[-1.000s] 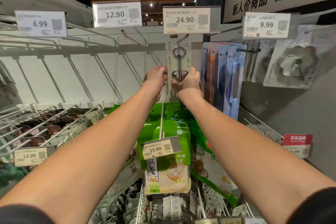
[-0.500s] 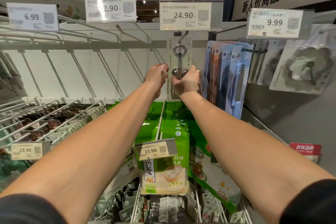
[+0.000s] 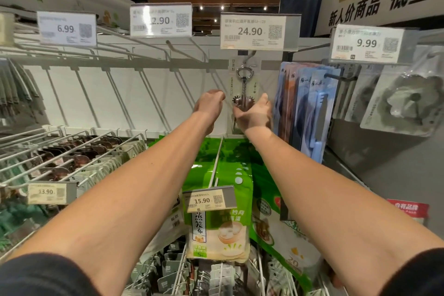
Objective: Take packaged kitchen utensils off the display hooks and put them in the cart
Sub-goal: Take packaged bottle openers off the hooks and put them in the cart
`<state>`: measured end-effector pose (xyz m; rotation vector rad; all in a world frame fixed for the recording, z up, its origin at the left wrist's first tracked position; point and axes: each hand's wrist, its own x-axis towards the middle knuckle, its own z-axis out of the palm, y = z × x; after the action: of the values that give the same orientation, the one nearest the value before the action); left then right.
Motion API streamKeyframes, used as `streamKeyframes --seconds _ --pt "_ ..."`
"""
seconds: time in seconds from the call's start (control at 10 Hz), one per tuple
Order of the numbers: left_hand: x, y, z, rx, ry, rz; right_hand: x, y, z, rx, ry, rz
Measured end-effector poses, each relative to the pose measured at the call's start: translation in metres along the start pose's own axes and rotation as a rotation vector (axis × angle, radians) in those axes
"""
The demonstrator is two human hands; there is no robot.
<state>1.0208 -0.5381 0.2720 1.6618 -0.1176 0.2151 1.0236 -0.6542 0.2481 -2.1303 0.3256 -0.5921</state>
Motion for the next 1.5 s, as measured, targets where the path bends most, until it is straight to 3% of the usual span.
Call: streamKeyframes --seconds 0.1,0.3,0.4,0.5,0.8,0.9,1.1,1.4,1.5 --pt "-0.004 0.0 -0.017 0.066 0.013 -0.027 -0.016 0.0 -0.01 0.001 0.019 0.029" --pt "-0.068 -0.003 -0.098 -0.002 0.001 0.056 -0.08 -0.023 -0.029 -0.062 0.003 -0.181" --pt "-0.116 -0.008 -0.161 -0.002 0.02 0.077 -0.133 -0.058 -0.013 -0.044 -0.119 -0.304" --pt "-0.175 -0.021 -0.238 0.144 0.088 0.058 -0.196 -0.092 0.02 -0.12 -0.315 -0.4" --pt "-0.394 -0.128 -0.482 0.431 0.467 -0.299 -0.428 -0.146 0.191 -0.166 -0.866 -0.63" --pt "-0.464 -0.158 -0.535 0.479 0.592 -0.43 -0.509 -0.154 0.249 -0.201 -1.037 -0.733" --pt "-0.565 -0.209 -0.617 0.672 0.659 -0.656 -0.642 -0.155 0.333 -0.296 -1.336 -0.863" --pt "-0.589 -0.277 -0.73 0.607 0.73 -0.831 -0.735 -0.159 0.459 -0.411 -1.572 -0.88" --pt "-0.569 -0.298 -0.781 0.577 0.671 -0.854 -0.751 -0.173 0.517 -0.432 -1.624 -0.86"
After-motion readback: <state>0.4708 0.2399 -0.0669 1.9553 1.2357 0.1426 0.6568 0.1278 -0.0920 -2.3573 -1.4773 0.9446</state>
